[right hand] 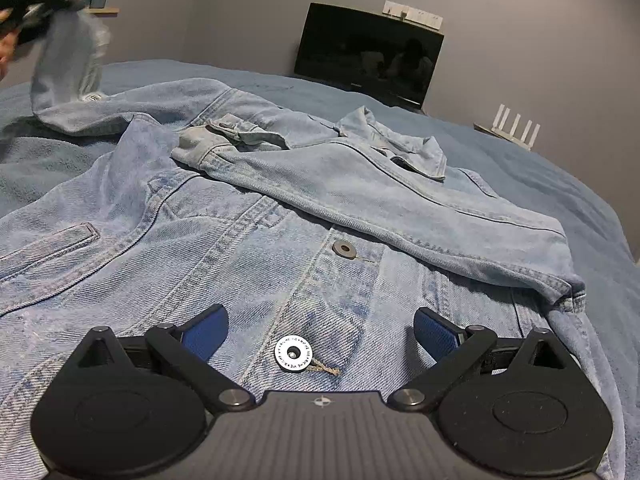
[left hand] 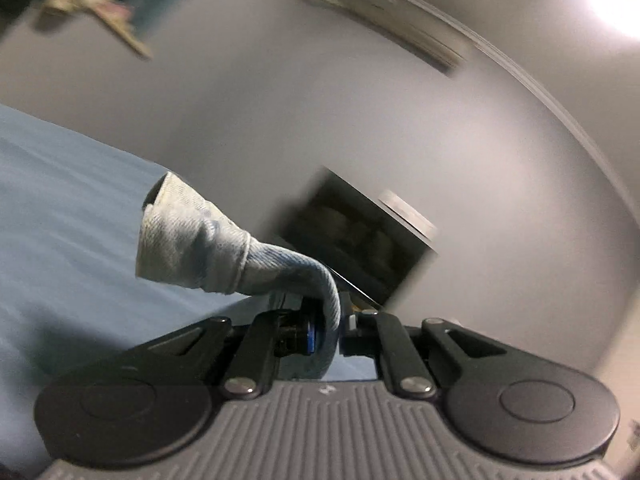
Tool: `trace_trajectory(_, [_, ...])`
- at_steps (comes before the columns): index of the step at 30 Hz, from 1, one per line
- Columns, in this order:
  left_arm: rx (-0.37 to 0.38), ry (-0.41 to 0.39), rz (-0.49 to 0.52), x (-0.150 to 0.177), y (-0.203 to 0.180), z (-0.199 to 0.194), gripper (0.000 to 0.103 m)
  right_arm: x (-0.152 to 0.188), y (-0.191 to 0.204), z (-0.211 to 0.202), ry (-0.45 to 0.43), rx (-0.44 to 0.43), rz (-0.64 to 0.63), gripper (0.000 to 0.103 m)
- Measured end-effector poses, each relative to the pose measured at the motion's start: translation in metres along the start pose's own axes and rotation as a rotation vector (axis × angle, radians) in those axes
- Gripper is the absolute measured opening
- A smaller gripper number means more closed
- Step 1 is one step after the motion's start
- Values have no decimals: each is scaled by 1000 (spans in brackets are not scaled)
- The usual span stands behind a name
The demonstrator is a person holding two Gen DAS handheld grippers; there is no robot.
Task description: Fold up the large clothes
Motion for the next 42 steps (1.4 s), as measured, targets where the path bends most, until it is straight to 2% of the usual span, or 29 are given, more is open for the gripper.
trace_trajectory(5, [200,169,22,80,-110,21,4,3,0,2,-6,6,-1,101])
trace_trajectory(8, [308,261,99,134,-166,25,4,4,-1,2,-8,4,2,101])
trace_trajectory(12, [422,426,210,208,-213,26,4,6,-4,4,-7,-9,20,101])
trace_trajectory(14, [455,567,279,242,-226,26,4,6,-5,6,-7,-13,27,102])
trace_trajectory(16, [415,678,333,267,-226,31,13,7,-5,7,-7,-17,33,102])
trace_trajectory(17, [387,705,330,273,-220,38,29,7,-5,7,-5,-20,36,102])
trace_trajectory(18, [356,713,309,274,-214,41,52,7,-5,8,-4,-22,39,102])
trace_trajectory(20, [310,714,235,258,-194,48,70,7,-6,9,-2,-27,45,102])
trace_trajectory(22, [285,733,170,255,-187,41,71,6,-8,10,-1,-31,49,102])
trace_trajectory(25, [235,762,127,223,-161,35,71,6,-10,11,1,-38,58,102])
trace_trajectory(30, [72,690,124,178,-125,-10,74,5,-12,10,-1,-46,69,102])
trace_trajectory(31, [31,689,144,175,-120,-36,74,5,-12,9,-2,-48,71,102])
trace_trajectory(34, [-95,674,236,173,-105,-63,74,4,-13,6,-6,-50,76,102])
trace_trajectory(36, [-151,653,303,174,-93,-74,74,3,-13,2,-17,-51,81,100])
trace_trajectory(40, [-190,610,320,163,-68,-63,74,-4,-16,-12,-79,-30,88,96])
trace_trajectory(42, [-202,579,379,159,-62,-53,74,-10,-15,-21,-118,-30,78,96])
Point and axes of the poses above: each gripper's, at about its wrist camera, not at the fingertips, and z roughly the way its jaws point, y to its left, x to its underside, the point moved 8 cm from there along z, roughly the way its jaws point, and after that the axes turned 5 degrees about -x, right-handed, at the moved point
